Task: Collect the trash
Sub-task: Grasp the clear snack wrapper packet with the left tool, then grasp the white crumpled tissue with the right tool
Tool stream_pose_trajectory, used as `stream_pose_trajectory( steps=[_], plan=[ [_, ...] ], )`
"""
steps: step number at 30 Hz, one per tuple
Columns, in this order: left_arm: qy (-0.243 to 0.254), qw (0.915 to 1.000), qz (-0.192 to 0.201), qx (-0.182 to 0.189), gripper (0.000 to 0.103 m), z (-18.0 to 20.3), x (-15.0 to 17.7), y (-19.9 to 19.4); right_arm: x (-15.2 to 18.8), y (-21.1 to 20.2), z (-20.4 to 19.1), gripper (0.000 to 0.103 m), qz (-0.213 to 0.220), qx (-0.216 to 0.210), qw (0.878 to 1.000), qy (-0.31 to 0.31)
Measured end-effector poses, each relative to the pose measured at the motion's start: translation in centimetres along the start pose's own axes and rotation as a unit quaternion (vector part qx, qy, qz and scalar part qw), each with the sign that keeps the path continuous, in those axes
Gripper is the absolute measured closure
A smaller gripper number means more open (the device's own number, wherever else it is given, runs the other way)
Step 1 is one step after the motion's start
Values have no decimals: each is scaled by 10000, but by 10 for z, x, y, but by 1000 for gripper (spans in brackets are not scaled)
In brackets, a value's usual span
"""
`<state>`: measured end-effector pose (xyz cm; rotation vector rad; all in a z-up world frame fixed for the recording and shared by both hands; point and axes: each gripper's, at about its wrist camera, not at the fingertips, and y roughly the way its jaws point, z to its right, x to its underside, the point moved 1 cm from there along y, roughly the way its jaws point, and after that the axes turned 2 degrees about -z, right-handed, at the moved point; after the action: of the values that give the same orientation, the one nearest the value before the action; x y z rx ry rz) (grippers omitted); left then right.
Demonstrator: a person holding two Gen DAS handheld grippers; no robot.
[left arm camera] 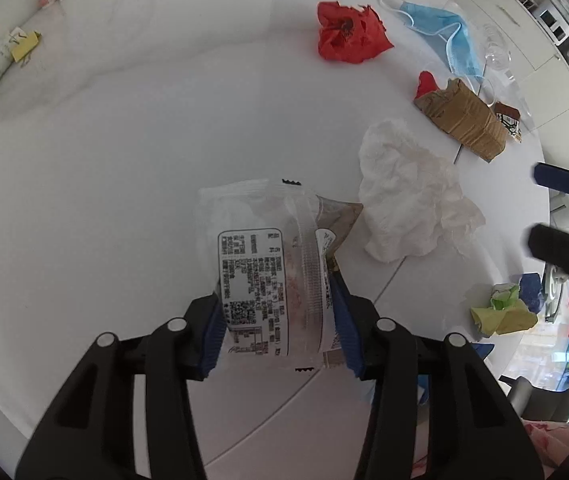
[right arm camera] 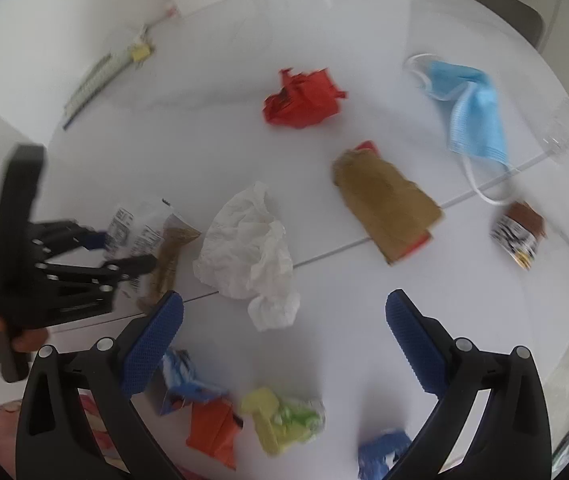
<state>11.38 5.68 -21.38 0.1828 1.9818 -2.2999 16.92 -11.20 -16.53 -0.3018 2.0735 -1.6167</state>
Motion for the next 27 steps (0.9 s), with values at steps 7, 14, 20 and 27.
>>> stream_pose_trajectory(
  steps=[7, 14, 20, 27],
  plan=[
    [-231, 9986, 443, 176, 58, -23, 0, -32, -18, 40, -20, 14, -335, 239, 9983, -417],
    [-465, 9957, 790, 121, 58, -40, 4, -60, -18, 60, -29, 77, -669, 271, 9959, -544],
    [-306, 9949, 957, 99, 58, -22, 2, -79, -9, 16, -20, 92, -242, -33, 9992, -317],
    [764, 9893, 1113, 555, 58, 77, -14, -93, 53, -98, 53, 92, 546, 81, 9961, 684]
  ],
)
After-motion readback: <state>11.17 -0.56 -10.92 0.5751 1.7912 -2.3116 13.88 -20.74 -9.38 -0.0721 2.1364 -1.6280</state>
